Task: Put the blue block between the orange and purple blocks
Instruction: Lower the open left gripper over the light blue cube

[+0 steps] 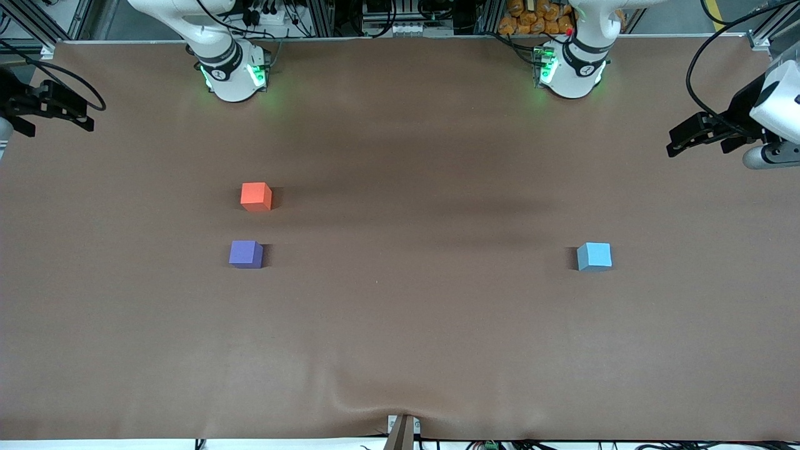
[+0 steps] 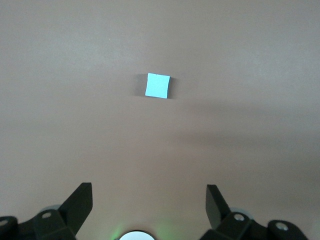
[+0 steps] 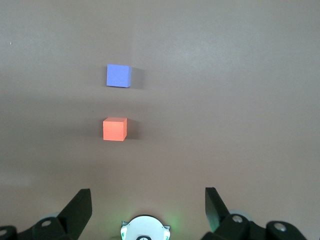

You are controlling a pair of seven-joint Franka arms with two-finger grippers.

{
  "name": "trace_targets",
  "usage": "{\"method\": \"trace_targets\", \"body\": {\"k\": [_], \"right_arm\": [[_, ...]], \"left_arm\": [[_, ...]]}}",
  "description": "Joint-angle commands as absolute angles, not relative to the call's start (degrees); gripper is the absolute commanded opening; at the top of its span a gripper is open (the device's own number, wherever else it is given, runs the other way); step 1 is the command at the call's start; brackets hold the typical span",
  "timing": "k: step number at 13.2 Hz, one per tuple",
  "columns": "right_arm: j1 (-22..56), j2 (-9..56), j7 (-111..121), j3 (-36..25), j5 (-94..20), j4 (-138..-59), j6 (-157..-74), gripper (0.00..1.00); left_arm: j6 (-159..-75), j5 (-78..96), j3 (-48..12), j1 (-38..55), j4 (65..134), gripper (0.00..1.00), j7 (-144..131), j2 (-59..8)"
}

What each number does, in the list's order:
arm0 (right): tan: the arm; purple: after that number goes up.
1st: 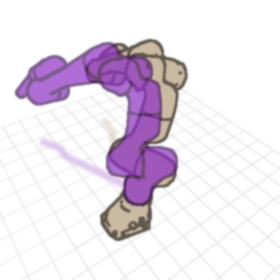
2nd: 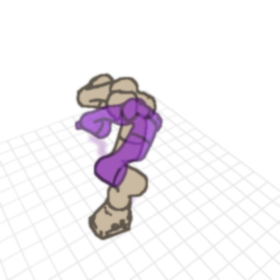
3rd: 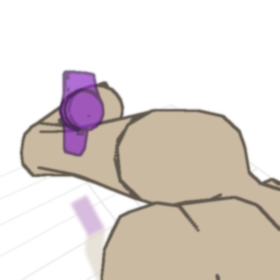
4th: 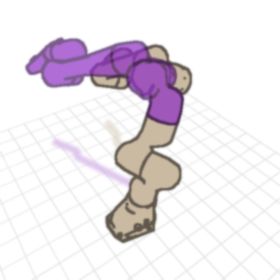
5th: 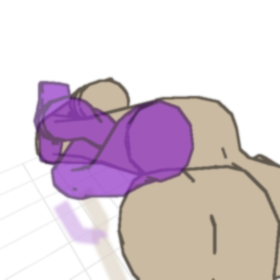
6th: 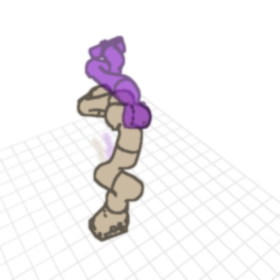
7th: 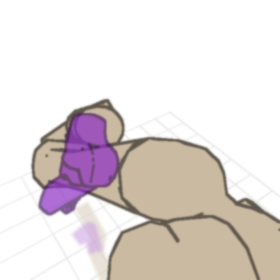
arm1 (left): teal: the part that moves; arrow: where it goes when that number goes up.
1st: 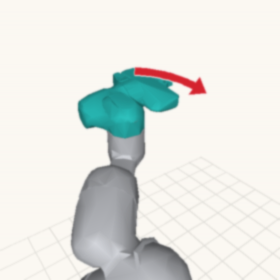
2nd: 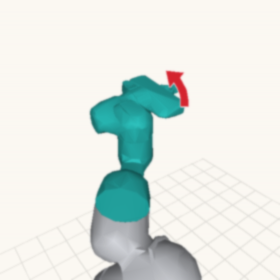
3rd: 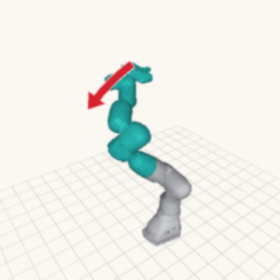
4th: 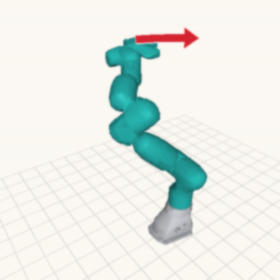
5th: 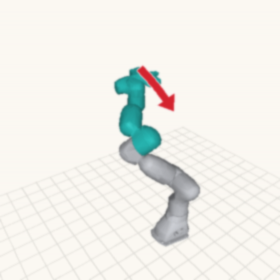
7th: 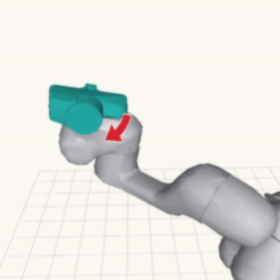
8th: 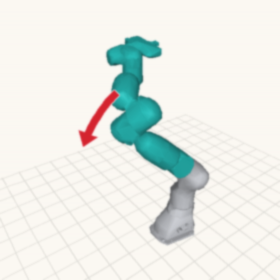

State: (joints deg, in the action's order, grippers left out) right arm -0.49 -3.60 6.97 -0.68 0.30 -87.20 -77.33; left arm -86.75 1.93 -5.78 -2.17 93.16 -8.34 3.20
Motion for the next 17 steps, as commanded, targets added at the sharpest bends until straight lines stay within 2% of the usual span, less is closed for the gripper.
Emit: {"method": "trace_targets", "body": {"k": [1, 13, 17], "right_arm": [[-2.0, -4.3, 6.8, 0.4, -0.1, -87.9, -77.0, 1.0], [-2.1, -4.3, 6.8, 0.2, -0.3, -88.3, -76.6, 1.0], [-2.1, -4.3, 6.8, 0.2, -0.2, -88.3, -76.6, 1.0]], "left_arm": [[-87.1, 1.5, -5.7, -2.4, 93.2, 1.0, -7.3, 3.8], [-88.1, 1.3, -5.7, -2.6, 93.8, 1.0, -7.3, 3.3], [-97.8, 1.3, -5.7, -2.6, 100.7, 1.0, -7.3, 3.1]]}}
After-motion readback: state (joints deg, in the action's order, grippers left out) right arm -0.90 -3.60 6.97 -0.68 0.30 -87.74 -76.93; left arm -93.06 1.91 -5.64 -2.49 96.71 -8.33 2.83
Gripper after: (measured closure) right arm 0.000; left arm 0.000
